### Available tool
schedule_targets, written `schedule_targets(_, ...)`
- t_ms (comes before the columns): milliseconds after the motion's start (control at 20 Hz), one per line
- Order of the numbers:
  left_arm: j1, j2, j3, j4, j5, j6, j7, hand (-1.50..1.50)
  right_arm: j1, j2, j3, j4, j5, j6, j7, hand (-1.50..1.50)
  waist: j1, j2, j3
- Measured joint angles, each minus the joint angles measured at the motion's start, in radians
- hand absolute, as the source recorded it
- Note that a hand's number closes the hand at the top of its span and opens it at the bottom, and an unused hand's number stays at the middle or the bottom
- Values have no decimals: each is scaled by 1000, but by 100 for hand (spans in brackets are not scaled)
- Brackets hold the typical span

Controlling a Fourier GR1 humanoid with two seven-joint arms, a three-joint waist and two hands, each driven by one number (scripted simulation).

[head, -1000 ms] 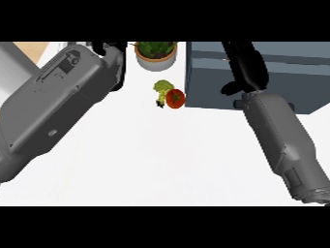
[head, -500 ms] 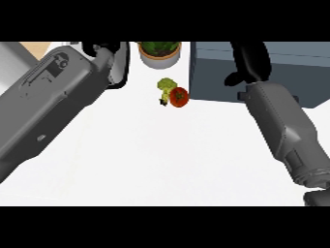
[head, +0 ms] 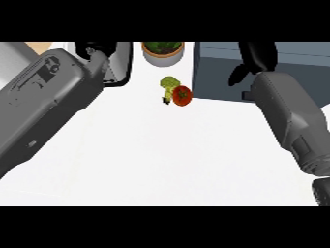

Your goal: Pick up the can, place it into the drawer and close the drawer

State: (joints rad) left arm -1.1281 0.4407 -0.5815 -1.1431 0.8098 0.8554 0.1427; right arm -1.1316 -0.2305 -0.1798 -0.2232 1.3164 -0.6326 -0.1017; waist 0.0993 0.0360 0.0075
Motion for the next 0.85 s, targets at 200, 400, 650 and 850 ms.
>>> schedule_targets(200,21,16,3,-29,-1,-12,11,-150,-27,-11,-16,35,-14,42,-33,-150,4,5,3)
schedule_targets(400,28,26,5,-54,-6,-11,16,-150,-40,-9,-93,47,-100,106,-139,-150,0,5,4)
schedule_targets(650,50,40,6,-83,-7,-16,22,-150,-50,-2,-237,44,-253,191,-244,-150,-4,1,4)
schedule_targets(850,66,48,2,-100,-17,-9,26,-150,-71,1,-328,35,-351,254,-299,-150,-5,-3,1)
